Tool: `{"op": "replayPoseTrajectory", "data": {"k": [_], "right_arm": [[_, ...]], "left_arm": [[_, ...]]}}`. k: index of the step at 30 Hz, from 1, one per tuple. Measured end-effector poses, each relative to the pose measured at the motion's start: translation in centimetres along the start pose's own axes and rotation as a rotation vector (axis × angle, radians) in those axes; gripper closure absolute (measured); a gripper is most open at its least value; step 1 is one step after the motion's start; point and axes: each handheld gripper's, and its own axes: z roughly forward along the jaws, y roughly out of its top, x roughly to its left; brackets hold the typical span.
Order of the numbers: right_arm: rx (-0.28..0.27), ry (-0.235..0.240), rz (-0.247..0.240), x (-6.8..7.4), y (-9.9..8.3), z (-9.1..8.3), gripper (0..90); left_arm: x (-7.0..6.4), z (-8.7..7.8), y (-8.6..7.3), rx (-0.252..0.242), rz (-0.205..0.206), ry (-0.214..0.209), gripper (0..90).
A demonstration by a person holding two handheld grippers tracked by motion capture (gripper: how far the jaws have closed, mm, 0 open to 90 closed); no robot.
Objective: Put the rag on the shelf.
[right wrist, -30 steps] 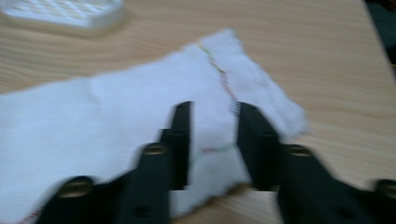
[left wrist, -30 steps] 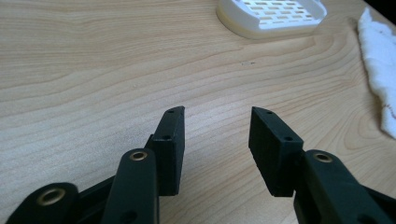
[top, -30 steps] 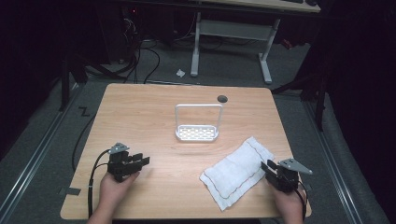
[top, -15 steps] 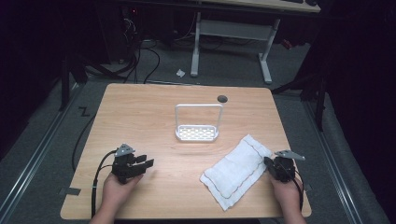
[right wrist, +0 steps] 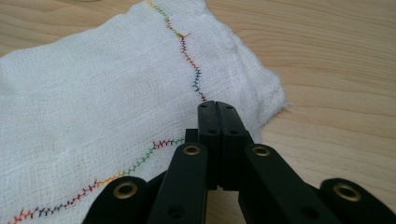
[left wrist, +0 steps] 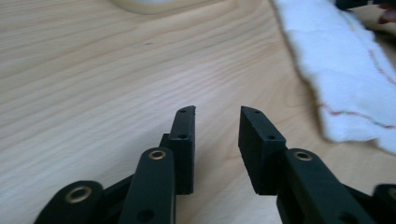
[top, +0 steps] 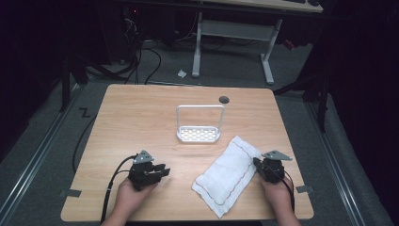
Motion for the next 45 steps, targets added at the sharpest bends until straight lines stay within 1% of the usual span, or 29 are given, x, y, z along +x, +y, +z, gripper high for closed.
{"op": "replayPoseTrajectory", "data": {"k": [1, 2, 3, 4, 5, 6, 7, 8, 10, 11, 12, 14, 16, 17, 21, 22, 24, 28, 30, 33, 35, 36, 37, 39, 40, 41, 42, 44, 45], "right_arm": [[0.001, 0.011, -0.015, 0.5, 0.0, 0.0, 90.0], [0.002, 0.013, -0.021, 0.7, 0.0, 0.0, 90.0], [0.002, 0.013, -0.021, 0.7, 0.0, 0.0, 90.0], [0.002, 0.024, -0.035, 1.0, 0.0, 0.0, 90.0], [0.002, 0.024, -0.035, 1.0, 0.0, 0.0, 90.0], [0.001, 0.03, -0.039, 1.2, 0.0, 0.0, 90.0], [0.001, 0.034, -0.042, 1.3, 0.0, 0.0, 90.0], [0.001, 0.04, -0.047, 1.3, 0.0, -0.1, 90.0], [-0.001, 0.043, -0.053, 1.5, -0.1, -0.1, 90.0], [-0.001, 0.043, -0.053, 1.5, -0.1, -0.1, 90.0], [-0.001, 0.045, -0.055, 1.5, -0.1, -0.1, 90.0], [0.002, 0.047, -0.055, 1.6, -0.1, -0.1, 90.0], [0.001, 0.055, -0.052, 1.4, -0.1, -0.1, 90.0], [0.0, 0.059, -0.05, 1.4, -0.1, -0.1, 90.0], [0.0, 0.063, -0.057, 1.4, -0.1, -0.1, 90.0], [0.003, 0.071, -0.056, 1.6, -0.1, -0.2, 90.0], [0.006, 0.08, -0.065, 2.0, -0.1, -0.2, 90.0], [0.011, 0.111, -0.102, 3.3, 0.0, -0.2, 89.9], [0.013, 0.13, -0.118, 3.9, 0.1, -0.2, 89.9], [0.016, 0.154, -0.144, 4.8, 0.2, -0.2, 89.9], [0.017, 0.174, -0.147, 5.3, 0.3, -0.1, 89.9], [0.017, 0.18, -0.154, 5.6, 0.3, 0.0, 89.9], [0.02, 0.185, -0.156, 5.8, 0.3, 0.0, 89.9], [0.018, 0.194, -0.168, 6.2, 0.3, 0.0, 89.9], [0.019, 0.198, -0.171, 6.4, 0.4, 0.0, 89.9], [0.02, 0.204, -0.166, 6.5, 0.4, 0.0, 89.9], [0.019, 0.209, -0.174, 6.6, 0.4, 0.0, 89.9], [0.02, 0.218, -0.182, 7.0, 0.4, 0.0, 89.9], [0.016, 0.228, -0.186, 7.1, 0.4, 0.1, 89.9]], "left_arm": [[-1.1, 0.5, 0.1, 0.001, 0.016, -0.032, 71.5], [-1.1, 0.5, 0.1, 0.001, 0.016, -0.032, 73.4], [-1.7, 0.8, 0.2, -0.002, 0.019, -0.046, 73.4], [-2.3, 1.1, 0.4, -0.002, 0.031, -0.061, 78.6], [-2.9, 1.3, 0.5, -0.005, 0.041, -0.071, 78.6], [-3.4, 1.6, 0.7, -0.003, 0.058, -0.079, 82.5], [-4.2, 2.1, 1.4, -0.01, 0.077, -0.095, 83.8], [-4.4, 2.4, 1.8, -0.007, 0.087, -0.094, 84.8], [-4.8, 3.5, 2.6, -0.007, 0.084, -0.107, 88.1], [-4.8, 3.5, 2.6, -0.007, 0.084, -0.107, 89.2], [-5.1, 4.2, 3.1, 0.001, 0.086, -0.117, 89.2], [-5.7, 5.9, 3.6, 0.05, 0.121, -0.123, 89.6], [-6.0, 7.4, 3.6, 0.116, 0.149, -0.119, 89.8], [-6.2, 7.9, 3.3, 0.127, 0.149, -0.136, 89.9], [-6.5, 7.4, 2.9, 0.136, 0.165, -0.141, 89.9], [-6.9, 6.8, 2.5, 0.146, 0.183, -0.142, 89.9], [-7.2, 6.0, 1.8, 0.149, 0.187, -0.153, 89.9], [-7.8, 4.3, 0.2, 0.168, 0.176, -0.202, 89.9], [-8.0, 3.7, -0.2, 0.184, 0.168, -0.257, 89.9], [-8.1, 2.9, 0.0, 0.15, 0.164, -0.263, 88.5], [-7.7, 3.0, 0.7, 0.117, 0.15, -0.24, 86.5], [-7.7, 3.0, 0.7, 0.117, 0.15, -0.24, 86.1], [-7.2, 3.7, 1.4, 0.096, 0.134, -0.219, 85.7], [-6.8, 4.7, 2.0, 0.084, 0.125, -0.197, 84.6], [-6.7, 5.2, 2.3, 0.083, 0.127, -0.186, 84.3], [-6.7, 5.2, 2.3, 0.083, 0.127, -0.186, 83.7], [-6.7, 6.2, 2.6, 0.093, 0.141, -0.168, 83.6], [-6.6, 6.7, 2.5, 0.115, 0.137, -0.189, 83.7], [-6.6, 6.8, 2.2, 0.137, 0.148, -0.192, 84.9]]}}
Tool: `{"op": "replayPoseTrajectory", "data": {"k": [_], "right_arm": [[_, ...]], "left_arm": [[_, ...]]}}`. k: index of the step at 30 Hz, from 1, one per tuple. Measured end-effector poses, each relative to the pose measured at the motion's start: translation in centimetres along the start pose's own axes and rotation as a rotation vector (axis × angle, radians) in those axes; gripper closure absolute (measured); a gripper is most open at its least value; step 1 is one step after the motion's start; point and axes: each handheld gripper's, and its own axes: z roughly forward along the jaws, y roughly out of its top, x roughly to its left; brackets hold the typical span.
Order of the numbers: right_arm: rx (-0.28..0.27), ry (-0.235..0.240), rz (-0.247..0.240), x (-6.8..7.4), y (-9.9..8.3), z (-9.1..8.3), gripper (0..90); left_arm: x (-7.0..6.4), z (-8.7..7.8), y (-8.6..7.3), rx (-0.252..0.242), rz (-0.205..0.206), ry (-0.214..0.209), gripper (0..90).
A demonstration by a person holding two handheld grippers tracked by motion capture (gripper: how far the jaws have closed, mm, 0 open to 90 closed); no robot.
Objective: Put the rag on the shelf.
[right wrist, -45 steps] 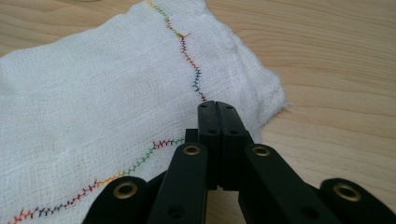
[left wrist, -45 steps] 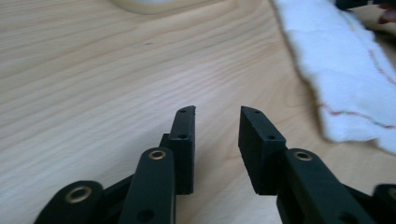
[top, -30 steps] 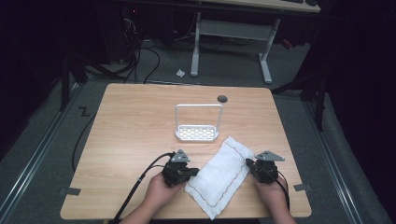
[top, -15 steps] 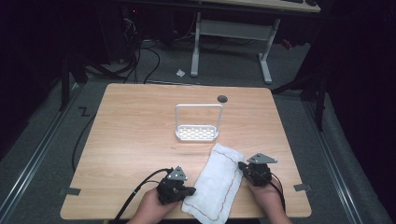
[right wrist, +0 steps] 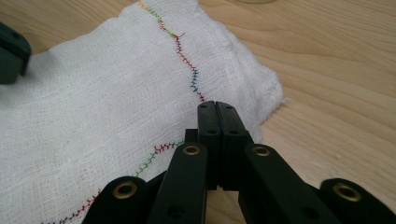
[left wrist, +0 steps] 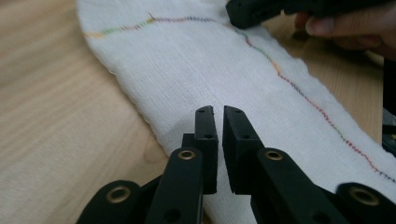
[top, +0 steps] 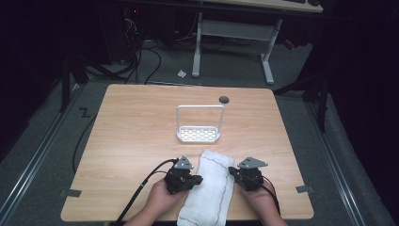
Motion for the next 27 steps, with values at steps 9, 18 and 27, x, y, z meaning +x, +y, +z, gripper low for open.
{"op": "replayPoseTrajectory", "data": {"k": [9, 18, 27], "right_arm": [[-0.008, 0.064, -0.08, 3.5, 1.7, 1.7, 81.9], [-0.071, 0.033, 0.043, 1.2, 2.5, 0.9, 71.9], [-0.043, 0.058, 0.022, 1.5, 2.3, 1.5, 87.4]], "left_arm": [[-0.9, -2.8, -2.8, 0.02, 0.05, 0.03, 87.1], [-0.3, -2.9, -3.3, -0.017, -0.002, -0.002, 87.0], [-0.4, -2.9, -3.3, -0.019, 0.01, -0.005, 85.1]]}}
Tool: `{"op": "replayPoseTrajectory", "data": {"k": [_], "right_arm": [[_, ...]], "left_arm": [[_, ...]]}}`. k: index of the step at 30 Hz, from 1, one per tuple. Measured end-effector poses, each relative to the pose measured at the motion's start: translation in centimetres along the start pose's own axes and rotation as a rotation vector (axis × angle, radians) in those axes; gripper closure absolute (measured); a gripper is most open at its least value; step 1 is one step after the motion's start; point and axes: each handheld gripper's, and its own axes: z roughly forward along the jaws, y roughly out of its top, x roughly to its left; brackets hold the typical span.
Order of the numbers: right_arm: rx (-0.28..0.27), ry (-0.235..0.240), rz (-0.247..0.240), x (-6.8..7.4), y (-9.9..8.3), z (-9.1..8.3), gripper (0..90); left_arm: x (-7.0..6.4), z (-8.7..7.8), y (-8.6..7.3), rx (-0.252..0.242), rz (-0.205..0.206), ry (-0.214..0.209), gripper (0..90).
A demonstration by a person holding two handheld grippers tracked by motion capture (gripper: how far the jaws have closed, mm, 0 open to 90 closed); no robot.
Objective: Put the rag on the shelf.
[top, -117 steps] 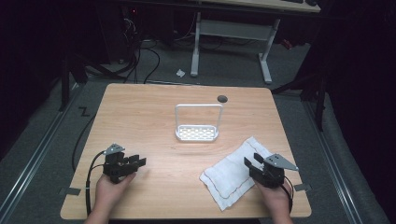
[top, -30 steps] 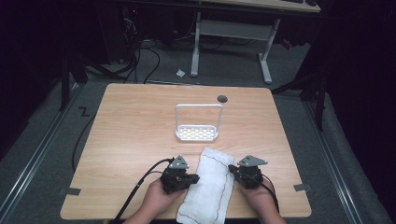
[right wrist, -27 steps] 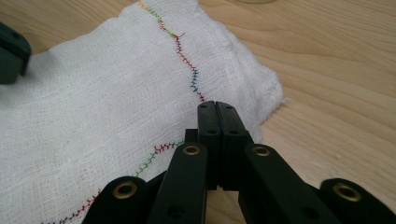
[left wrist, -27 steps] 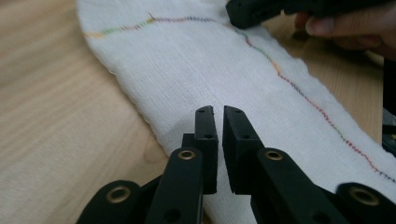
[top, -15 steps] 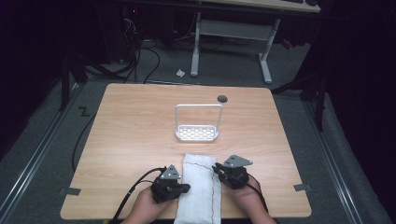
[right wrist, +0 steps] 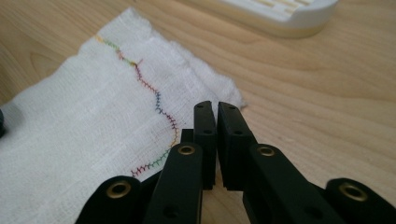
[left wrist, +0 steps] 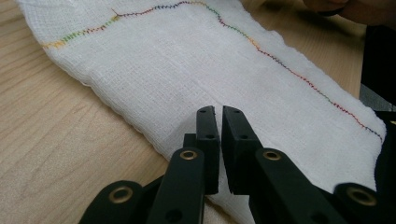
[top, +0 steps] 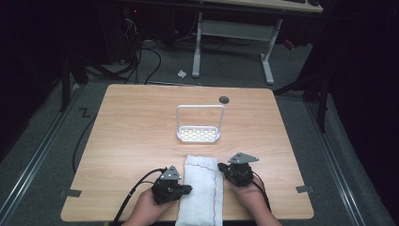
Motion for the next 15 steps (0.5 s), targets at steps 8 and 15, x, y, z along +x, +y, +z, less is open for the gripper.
{"op": "replayPoseTrajectory", "data": {"k": [8, 15], "right_arm": [[-0.029, -0.052, -0.028, 0.1, 2.1, 0.3, 87.4], [0.036, -0.052, -0.009, -0.7, 2.3, 3.3, 86.1]], "left_arm": [[-0.2, 0.1, 0.0, -0.011, -0.013, 0.003, 79.1], [0.4, -0.6, 0.2, -0.062, -0.042, 0.009, 68.0]]}}
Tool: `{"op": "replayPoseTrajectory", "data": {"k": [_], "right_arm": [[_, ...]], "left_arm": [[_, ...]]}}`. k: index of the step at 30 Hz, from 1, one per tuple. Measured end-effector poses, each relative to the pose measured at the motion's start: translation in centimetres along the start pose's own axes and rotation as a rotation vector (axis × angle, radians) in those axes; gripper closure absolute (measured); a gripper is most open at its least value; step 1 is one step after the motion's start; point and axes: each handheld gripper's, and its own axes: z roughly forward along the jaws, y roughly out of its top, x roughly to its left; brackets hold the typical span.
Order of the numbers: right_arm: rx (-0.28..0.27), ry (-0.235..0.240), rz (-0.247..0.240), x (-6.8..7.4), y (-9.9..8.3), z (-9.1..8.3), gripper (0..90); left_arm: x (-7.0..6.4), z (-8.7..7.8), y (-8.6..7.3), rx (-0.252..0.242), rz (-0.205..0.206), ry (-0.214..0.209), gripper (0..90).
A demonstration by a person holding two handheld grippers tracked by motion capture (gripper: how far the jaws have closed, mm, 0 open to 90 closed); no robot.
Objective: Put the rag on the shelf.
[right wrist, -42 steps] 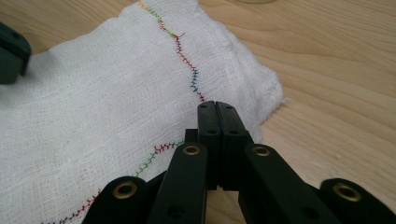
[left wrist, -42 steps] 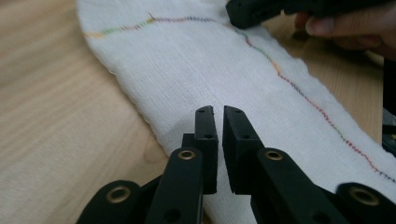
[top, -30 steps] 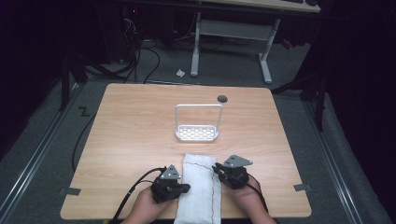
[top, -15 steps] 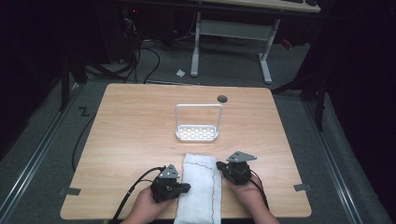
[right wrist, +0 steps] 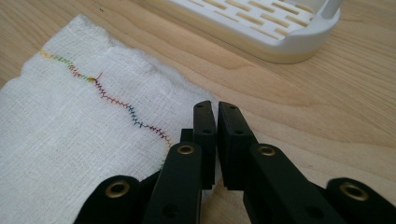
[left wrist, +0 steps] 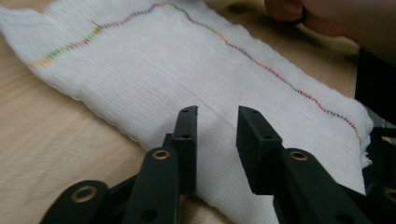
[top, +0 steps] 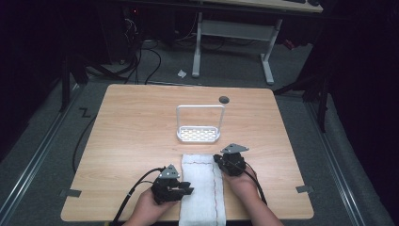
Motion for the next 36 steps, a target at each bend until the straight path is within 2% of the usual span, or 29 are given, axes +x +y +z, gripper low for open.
{"op": "replayPoseTrajectory", "data": {"k": [2, 5, 6, 7, 9, 11, 15, 18, 20, 21, 23, 24, 27, 28, 29, 30, 32, 36], "right_arm": [[-0.005, 0.0, 0.0, 0.0, 0.1, 0.3, 85.0], [-0.012, 0.005, 0.012, 0.0, 0.0, 0.4, 83.2], [-0.015, 0.005, 0.011, 0.0, -0.1, 0.4, 82.7], [-0.015, 0.005, 0.011, 0.0, -0.1, 0.4, 82.7], [-0.02, 0.005, 0.008, -0.1, -0.2, 0.4, 82.1], [-0.021, 0.006, 0.012, -0.1, -0.2, 0.4, 80.6], [-0.021, 0.015, 0.027, -0.2, -0.2, 0.4, 80.0], [-0.027, 0.02, 0.037, -0.3, -0.3, 0.4, 79.0], [-0.029, 0.023, 0.039, -0.3, -0.3, 0.5, 77.9], [-0.029, 0.023, 0.042, -0.3, -0.3, 0.4, 76.0], [-0.03, 0.021, 0.046, -0.3, -0.2, 0.4, 73.1], [-0.048, 0.007, 0.048, -0.3, -0.3, 0.0, 69.3], [-0.059, 0.032, 0.069, -0.1, -0.4, -0.4, 64.0], [-0.045, 0.051, 0.063, 0.3, -0.5, -0.5, 57.0], [-0.045, 0.051, 0.063, 0.3, -0.5, -0.5, 57.0], [-0.017, 0.061, 0.071, 0.6, -0.6, -0.1, 51.7], [-0.02, 0.049, 0.071, 0.8, -0.7, 0.1, 51.0], [-0.028, 0.055, 0.084, 0.6, -0.6, 0.3, 53.7]], "left_arm": [[0.8, -0.7, 0.3, -0.041, -0.024, 0.044, 64.0], [2.7, -1.3, 0.7, -0.091, -0.091, 0.156, 58.6], [3.5, -1.3, 0.9, -0.1, -0.118, 0.181, 57.0], [3.5, -1.3, 0.9, -0.1, -0.118, 0.181, 56.2], [4.7, -1.1, 1.3, -0.114, -0.157, 0.226, 55.1], [6.1, -0.2, 1.9, -0.13, -0.205, 0.242, 52.1], [6.8, 0.9, 2.4, -0.109, -0.235, 0.246, 50.9], [6.6, 1.5, 2.9, -0.096, -0.232, 0.25, 59.2], [6.2, 1.9, 3.0, -0.085, -0.203, 0.247, 67.5], [5.7, 2.2, 2.8, -0.075, -0.153, 0.255, 72.2], [5.5, 2.3, 2.8, -0.07, -0.138, 0.258, 78.1], [5.4, 2.3, 2.8, -0.064, -0.131, 0.254, 80.6], [5.4, 2.3, 2.8, -0.061, -0.129, 0.248, 82.3], [5.4, 2.3, 2.8, -0.06, -0.127, 0.246, 83.2], [5.4, 2.3, 2.8, -0.06, -0.129, 0.245, 83.2], [5.4, 2.3, 2.8, -0.06, -0.13, 0.244, 83.3], [5.4, 2.3, 2.8, -0.06, -0.129, 0.244, 83.3], [5.4, 2.3, 2.8, -0.059, -0.13, 0.246, 83.2]]}}
